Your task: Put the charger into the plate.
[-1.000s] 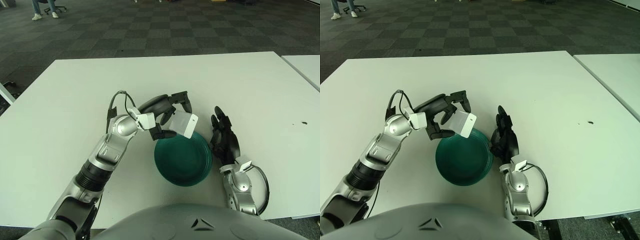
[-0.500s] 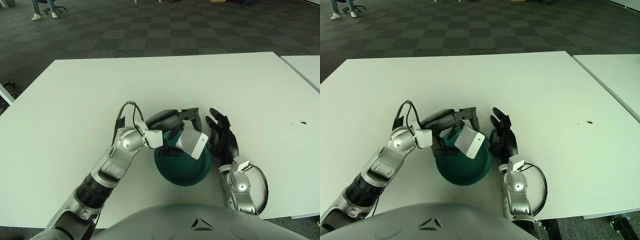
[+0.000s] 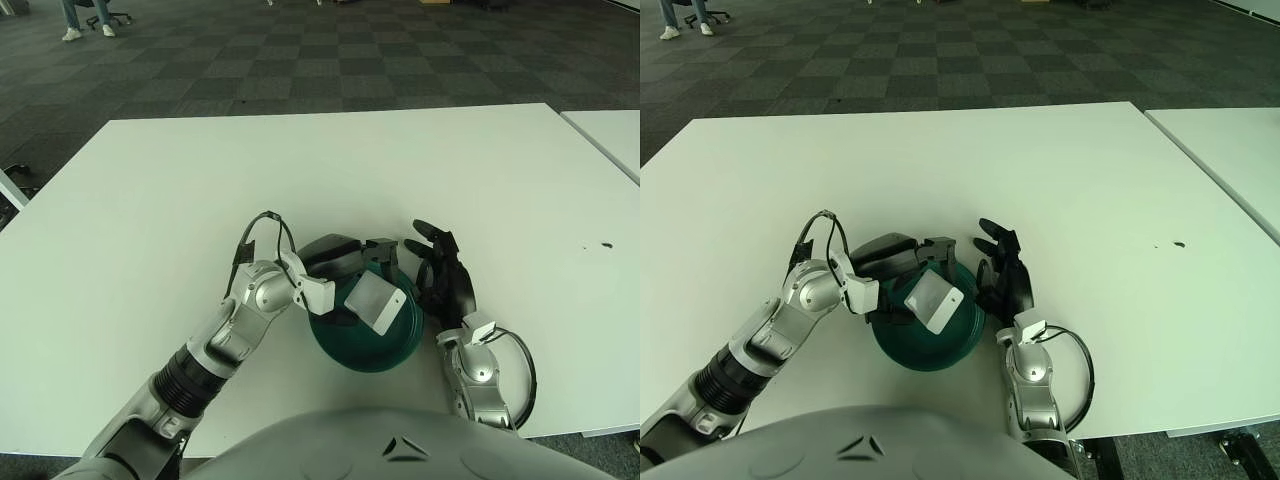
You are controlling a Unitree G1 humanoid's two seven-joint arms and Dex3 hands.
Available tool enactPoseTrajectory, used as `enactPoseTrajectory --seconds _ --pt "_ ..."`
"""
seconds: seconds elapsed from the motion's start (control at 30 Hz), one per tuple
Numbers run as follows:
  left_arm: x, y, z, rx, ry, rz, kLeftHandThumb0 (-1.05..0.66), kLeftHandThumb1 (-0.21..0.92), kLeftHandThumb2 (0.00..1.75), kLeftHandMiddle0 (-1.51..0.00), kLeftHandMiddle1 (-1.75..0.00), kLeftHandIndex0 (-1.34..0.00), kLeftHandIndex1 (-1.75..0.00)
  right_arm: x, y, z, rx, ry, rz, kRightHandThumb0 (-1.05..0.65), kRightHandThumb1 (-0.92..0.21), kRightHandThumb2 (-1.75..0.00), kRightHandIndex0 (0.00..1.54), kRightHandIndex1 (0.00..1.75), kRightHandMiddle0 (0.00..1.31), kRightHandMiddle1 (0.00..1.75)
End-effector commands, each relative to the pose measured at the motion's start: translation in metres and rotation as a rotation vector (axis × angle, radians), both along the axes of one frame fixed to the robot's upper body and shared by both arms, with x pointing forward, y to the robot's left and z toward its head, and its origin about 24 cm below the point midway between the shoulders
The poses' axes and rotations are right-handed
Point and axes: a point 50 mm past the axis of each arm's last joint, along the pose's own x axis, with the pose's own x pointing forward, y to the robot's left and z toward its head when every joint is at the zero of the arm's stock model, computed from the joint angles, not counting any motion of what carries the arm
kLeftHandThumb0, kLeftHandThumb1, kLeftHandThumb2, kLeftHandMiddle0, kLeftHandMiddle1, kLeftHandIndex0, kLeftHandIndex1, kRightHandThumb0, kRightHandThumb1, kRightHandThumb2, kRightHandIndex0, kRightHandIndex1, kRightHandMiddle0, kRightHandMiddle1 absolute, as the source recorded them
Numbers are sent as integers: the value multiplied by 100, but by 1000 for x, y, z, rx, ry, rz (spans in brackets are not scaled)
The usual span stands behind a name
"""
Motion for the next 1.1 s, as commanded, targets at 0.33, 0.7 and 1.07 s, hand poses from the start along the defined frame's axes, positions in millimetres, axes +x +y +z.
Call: enactPoseTrajectory --seconds 0.33,0.7,1.07 --pt "4 -1 -1 88 -92 -6 -51 22 143 -112 -175 -69 -175 -19 5 -28 71 193 -15 -90 -92 -88 24 19 0 43" --pt "5 -1 -4 123 -130 -47 -50 25 140 -110 -175 -66 -175 -19 5 -29 74 204 -23 -89 -92 -90 19 5 0 33" --pt "7 2 0 249 -177 -93 -73 82 52 -37 -142 -26 -157 -19 4 -31 58 216 -18 -93 -92 -93 11 0 0 24"
